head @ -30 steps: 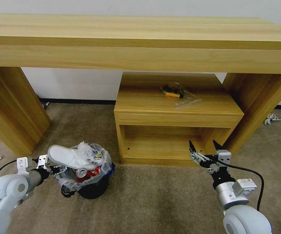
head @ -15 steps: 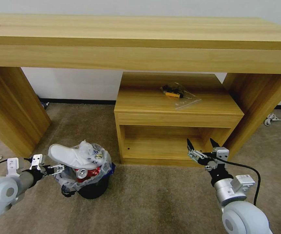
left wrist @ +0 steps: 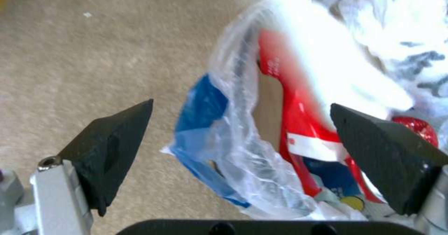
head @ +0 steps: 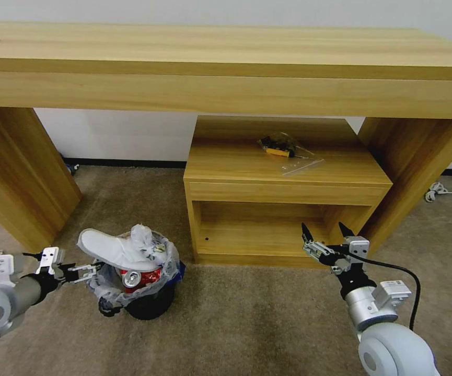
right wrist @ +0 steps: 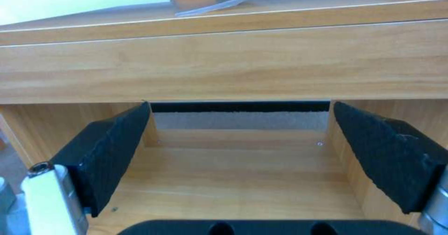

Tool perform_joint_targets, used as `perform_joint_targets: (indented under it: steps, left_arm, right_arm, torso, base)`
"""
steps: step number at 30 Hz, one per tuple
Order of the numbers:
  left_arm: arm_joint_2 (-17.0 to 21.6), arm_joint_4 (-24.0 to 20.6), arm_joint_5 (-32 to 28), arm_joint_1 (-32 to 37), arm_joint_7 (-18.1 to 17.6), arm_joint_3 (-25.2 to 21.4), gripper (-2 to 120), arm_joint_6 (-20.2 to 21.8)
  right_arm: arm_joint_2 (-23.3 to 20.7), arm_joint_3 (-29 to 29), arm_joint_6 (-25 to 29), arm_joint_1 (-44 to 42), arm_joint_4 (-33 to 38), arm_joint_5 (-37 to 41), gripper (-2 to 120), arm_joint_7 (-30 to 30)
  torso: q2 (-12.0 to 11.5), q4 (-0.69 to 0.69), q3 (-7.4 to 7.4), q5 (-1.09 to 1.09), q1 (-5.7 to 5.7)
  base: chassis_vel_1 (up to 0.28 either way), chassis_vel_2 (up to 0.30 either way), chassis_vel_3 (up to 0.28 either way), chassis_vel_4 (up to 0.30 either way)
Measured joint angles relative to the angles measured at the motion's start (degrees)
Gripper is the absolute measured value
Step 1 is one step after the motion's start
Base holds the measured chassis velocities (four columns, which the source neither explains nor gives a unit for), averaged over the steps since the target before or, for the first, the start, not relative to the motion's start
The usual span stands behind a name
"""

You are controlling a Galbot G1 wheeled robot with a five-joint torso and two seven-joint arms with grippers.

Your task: Pick up the trash bin and place the garbage on the floor into it.

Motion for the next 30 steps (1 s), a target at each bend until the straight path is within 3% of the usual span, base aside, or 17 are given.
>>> perform_joint_targets:
  steps: [15, 18, 20, 21, 23, 24, 25, 26, 28, 30]
  left_arm:
    - [-4.47, -7.05, 0.51, 8.25, 0.37, -13.49, 100, 0.0]
    - [-6.54, -8.74, 2.23, 9.56, -0.29, -15.27, 100, -1.86]
    - [-7.38, -9.13, 3.8, 9.7, -1.1, -15.22, 100, -4.08]
    - [-9.0, -9.6, 6.37, 9.39, -3.32, -14.18, 100, -9.11]
    - [-11.01, -9.76, 7.96, 8.48, -5.68, -12.38, 100, -15.48]
    - [-11.01, -9.76, 7.96, 8.48, -5.68, -12.38, 100, -15.48]
    - [-12.89, -9.56, 9.51, 7.08, -8.03, -10.12, 100, -21.29]
    - [-13.88, -9.33, 10.41, 6.43, -8.84, -9.1, 100, -23.69]
    - [-14.55, -9.2, 11.18, 6.07, -9.26, -8.58, 100, -25.05]
    - [-17.36, -9.05, 15.16, 5.54, -9.76, -6.73, 100, -30.37]
  right_arm:
    - [-2.27, 1.23, -0.53, 0.39, 0.22, 1.95, 100, 0.99]
    - [-2.03, 1.45, -0.66, 0.09, 0.64, 1.9, 100, 1.1]
    - [-1.82, 1.54, -0.72, -0.17, 0.83, 1.61, 100, 1.19]
    - [-1.16, 1.85, -0.74, -0.83, 1.01, 0.35, 100, 1.31]
    - [-0.02, 2.52, -0.25, -1.8, 1.01, -2.03, 100, 1.31]
    - [-0.02, 2.52, -0.25, -1.8, 1.01, -2.03, 100, 1.31]
    - [1.32, 3.53, 0.65, -3.35, 1.03, -4.77, 100, 1.31]
    - [2.01, 4.14, 1.18, -4.45, 1.23, -5.95, 100, 1.3]
    - [2.31, 4.45, 1.44, -5.04, 1.39, -6.49, 100, 1.31]
    - [3.83, 5.89, 2.95, -8.36, 2.58, -8.77, 100, 1.73]
  torso:
    - [0.0, 0.0, 0.0, 0.0, 0.0]
    - [0.0, 0.01, 0.0, 0.01, -0.01]
    - [0.0, 0.01, 0.0, 0.01, 0.0]
    - [0.0, 0.01, 0.0, 0.02, 0.0]
    - [0.0, 0.01, 0.0, -0.01, 0.0]
    - [0.0, 0.01, 0.0, -0.01, 0.0]
    - [0.0, 0.01, 0.0, 0.01, 0.0]
    - [0.0, -0.01, 0.0, 0.01, 0.0]
    - [0.0, -0.03, 0.0, 0.0, 0.0]
    - [0.0, -0.01, 0.0, 0.0, -0.01]
  base:
    - [0.0, 0.0, 0.0, 0.0]
    - [0.0, 0.0, 0.0, 0.0]
    - [0.0, 0.0, 0.0, 0.0]
    - [0.0, 0.0, 0.0, 0.0]
    - [0.0, 0.0, 0.0, 0.0]
    - [0.0, 0.0, 0.0, 0.0]
    - [0.0, 0.0, 0.0, 0.0]
    - [0.0, 0.0, 0.0, 0.0]
    - [0.0, 0.0, 0.0, 0.0]
    - [0.0, 0.0, 0.0, 0.0]
